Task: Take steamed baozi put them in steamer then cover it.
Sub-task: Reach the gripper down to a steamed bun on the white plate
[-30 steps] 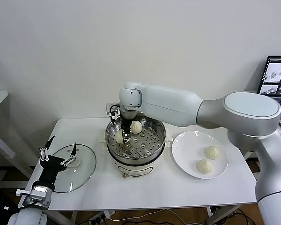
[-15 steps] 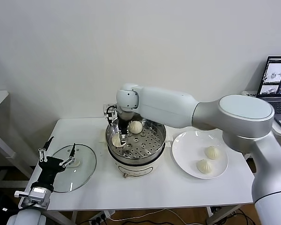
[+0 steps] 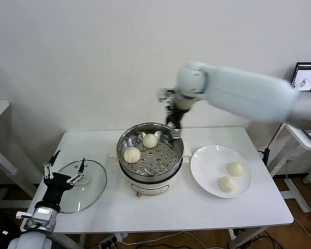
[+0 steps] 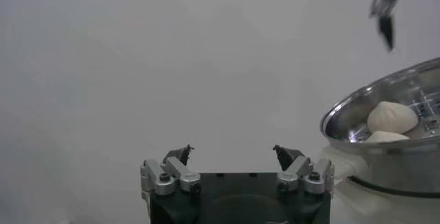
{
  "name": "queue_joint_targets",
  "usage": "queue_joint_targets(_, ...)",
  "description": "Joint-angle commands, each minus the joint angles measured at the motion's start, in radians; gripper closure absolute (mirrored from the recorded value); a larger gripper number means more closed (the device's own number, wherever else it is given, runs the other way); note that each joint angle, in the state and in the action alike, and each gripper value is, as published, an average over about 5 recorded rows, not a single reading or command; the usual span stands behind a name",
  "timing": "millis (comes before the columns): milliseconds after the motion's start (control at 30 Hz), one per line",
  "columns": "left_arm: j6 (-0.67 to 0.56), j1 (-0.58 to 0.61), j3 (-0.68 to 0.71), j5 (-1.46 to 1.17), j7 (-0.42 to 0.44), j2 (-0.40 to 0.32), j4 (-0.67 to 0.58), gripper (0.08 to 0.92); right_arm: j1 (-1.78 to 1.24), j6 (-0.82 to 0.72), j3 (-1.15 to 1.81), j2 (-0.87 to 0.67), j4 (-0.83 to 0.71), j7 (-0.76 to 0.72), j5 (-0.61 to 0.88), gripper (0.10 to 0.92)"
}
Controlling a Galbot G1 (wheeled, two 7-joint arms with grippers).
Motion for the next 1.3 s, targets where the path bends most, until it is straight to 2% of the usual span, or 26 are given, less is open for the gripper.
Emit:
queue_joint_targets(33,0.001,0.002,0.003,0.002,-0.001,-0.001,-0.005,0.177,-0.040,0.079,-0.034,-0.329,0.123,-0.060,-0.174,0.203)
queue_joint_targets(233,0.001,0.003,0.011,0.006,-0.002,-0.006,-0.005,0.177,-0.297,0.126,0.112,-0.380,0.077,-0.053,-0.317,0.203)
queue_joint_targets(467,0.001,0.004,0.013,0.008,-0.003,-0.008,-0.004,0.177,-0.532,0.150,0.307,-0.335,-0.008,-0.025,-0.400,0.203)
queue_joint_targets(700,0.000,0.004,0.012,0.010,-0.003,-0.007,0.004,0.177,-0.655,0.153,0.379,-0.272,-0.054,0.003,-0.422,0.203)
queue_joint_targets(1300,-0.008,0.007,0.013,0.024,-0.003,-0.011,0.019,0.177,-0.721,0.149,0.420,-0.191,-0.112,0.055,-0.425,0.203)
